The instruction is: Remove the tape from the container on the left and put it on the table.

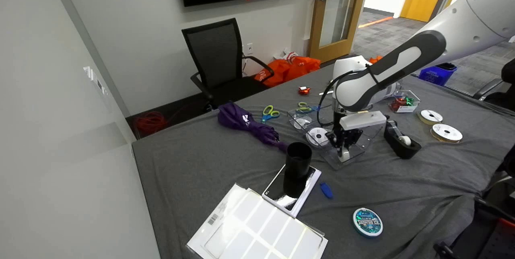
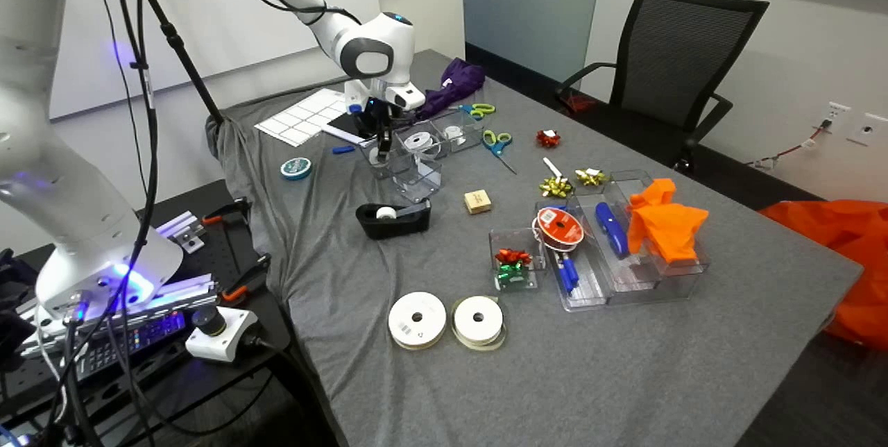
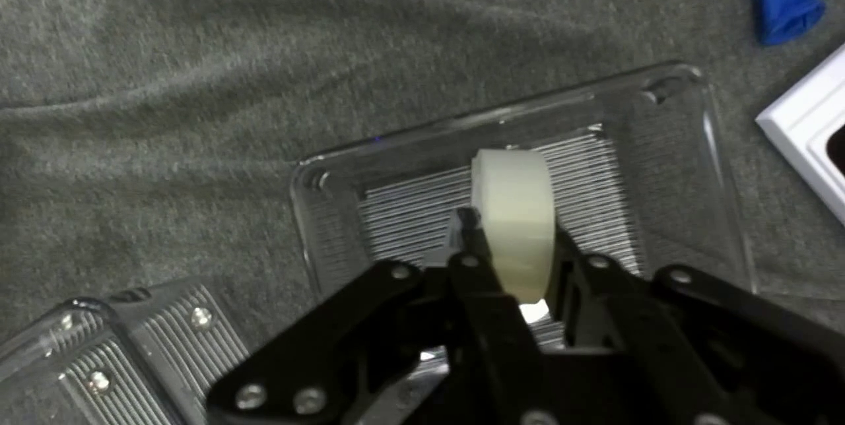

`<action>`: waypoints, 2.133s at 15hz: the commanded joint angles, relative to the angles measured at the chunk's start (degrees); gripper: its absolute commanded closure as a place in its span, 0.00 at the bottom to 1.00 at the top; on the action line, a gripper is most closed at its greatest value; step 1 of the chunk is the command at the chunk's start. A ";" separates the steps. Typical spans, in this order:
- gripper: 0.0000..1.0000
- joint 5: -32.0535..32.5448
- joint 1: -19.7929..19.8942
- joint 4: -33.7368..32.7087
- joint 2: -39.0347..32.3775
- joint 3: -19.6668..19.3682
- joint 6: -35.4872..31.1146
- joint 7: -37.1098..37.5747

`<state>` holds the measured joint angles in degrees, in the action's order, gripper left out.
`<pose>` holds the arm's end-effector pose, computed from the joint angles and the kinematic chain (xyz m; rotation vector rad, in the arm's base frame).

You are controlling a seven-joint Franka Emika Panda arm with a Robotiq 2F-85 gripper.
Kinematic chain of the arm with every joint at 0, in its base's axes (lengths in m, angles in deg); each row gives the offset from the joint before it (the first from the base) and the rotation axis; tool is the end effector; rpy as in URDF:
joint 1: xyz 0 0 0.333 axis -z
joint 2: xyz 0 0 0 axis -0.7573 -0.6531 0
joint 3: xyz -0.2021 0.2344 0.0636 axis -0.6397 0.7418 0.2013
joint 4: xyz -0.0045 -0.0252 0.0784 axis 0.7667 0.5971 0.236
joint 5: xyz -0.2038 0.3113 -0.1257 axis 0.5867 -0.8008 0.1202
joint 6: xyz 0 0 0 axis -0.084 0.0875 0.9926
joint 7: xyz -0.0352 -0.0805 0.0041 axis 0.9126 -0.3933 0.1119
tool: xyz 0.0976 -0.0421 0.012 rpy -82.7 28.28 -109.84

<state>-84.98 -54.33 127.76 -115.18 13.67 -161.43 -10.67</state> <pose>0.5974 0.0536 0.1416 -3.0297 0.5759 0.4070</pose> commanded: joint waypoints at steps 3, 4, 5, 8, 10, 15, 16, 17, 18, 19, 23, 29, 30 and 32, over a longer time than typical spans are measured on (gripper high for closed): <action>0.94 -0.92 -0.05 3.75 6.82 0.32 -0.47 -0.70; 0.94 -1.14 0.18 4.27 8.01 0.50 -0.04 -1.15; 0.94 -0.80 0.32 5.43 9.89 0.48 1.19 -1.84; 0.94 1.48 0.66 10.59 15.65 0.00 3.84 -5.17; 0.94 5.33 0.40 13.60 19.16 -1.12 8.52 -5.82; 0.94 21.15 0.01 18.73 21.50 -4.21 16.98 -0.32; 0.94 24.55 0.01 19.71 20.77 -4.79 16.51 1.50; 0.94 28.31 0.04 21.00 19.64 -5.52 15.15 3.81; 0.94 31.67 0.16 22.19 18.83 -6.23 14.28 5.59; 0.94 34.79 0.32 23.43 17.78 -6.88 13.14 7.25; 0.94 44.51 0.54 28.14 14.38 -9.58 8.20 12.29; 0.49 55.46 1.50 29.73 10.13 -11.45 3.23 21.10; 0.49 56.10 1.84 29.71 9.84 -11.30 2.54 21.91; 0.36 56.71 2.41 29.70 9.87 -10.94 1.31 22.30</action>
<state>-30.30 -53.44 156.89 -105.42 2.26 -157.41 10.49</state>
